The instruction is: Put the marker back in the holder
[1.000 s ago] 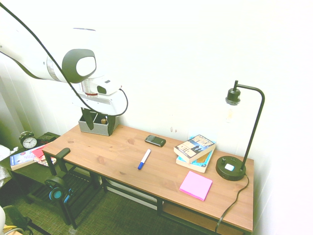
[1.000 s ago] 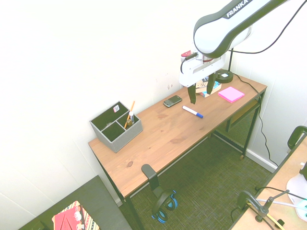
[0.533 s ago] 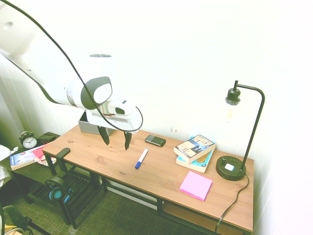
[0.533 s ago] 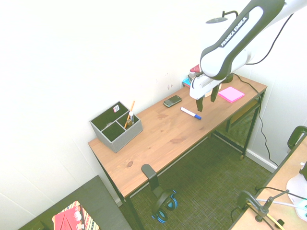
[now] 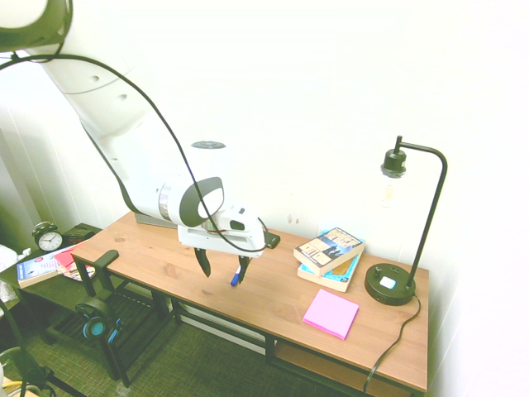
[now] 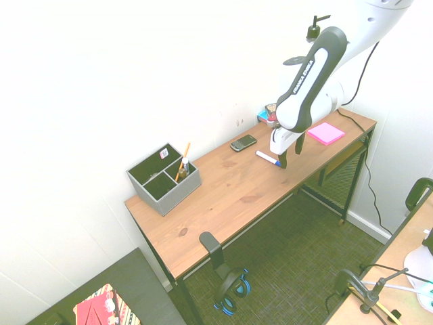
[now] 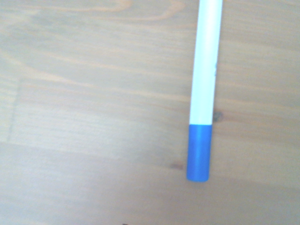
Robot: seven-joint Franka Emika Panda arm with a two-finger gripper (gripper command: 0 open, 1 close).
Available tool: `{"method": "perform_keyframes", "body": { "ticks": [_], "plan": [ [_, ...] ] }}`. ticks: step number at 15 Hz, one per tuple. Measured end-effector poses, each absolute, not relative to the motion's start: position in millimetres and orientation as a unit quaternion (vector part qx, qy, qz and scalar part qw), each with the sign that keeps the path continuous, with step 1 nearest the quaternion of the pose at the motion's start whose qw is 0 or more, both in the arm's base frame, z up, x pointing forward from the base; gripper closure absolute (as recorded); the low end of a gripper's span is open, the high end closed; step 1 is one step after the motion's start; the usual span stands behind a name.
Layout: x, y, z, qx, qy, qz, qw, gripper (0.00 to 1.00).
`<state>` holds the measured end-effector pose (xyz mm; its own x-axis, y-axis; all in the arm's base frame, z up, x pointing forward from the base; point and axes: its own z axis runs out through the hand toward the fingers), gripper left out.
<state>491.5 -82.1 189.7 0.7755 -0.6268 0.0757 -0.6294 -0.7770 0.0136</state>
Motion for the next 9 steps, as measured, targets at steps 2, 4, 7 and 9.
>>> {"method": "perform_keyframes", "body": {
  "ticks": [2,4,7,9],
  "plan": [
    [510,-83,177,0.944,-0.327,0.038,0.019,1.0],
    [525,-84,167,0.945,-0.325,0.044,0.017,1.0],
    [541,-83,160,0.945,-0.322,0.05,0.018,1.0],
    [543,-83,160,0.945,-0.322,0.051,0.018,1.0]
  ]
}}
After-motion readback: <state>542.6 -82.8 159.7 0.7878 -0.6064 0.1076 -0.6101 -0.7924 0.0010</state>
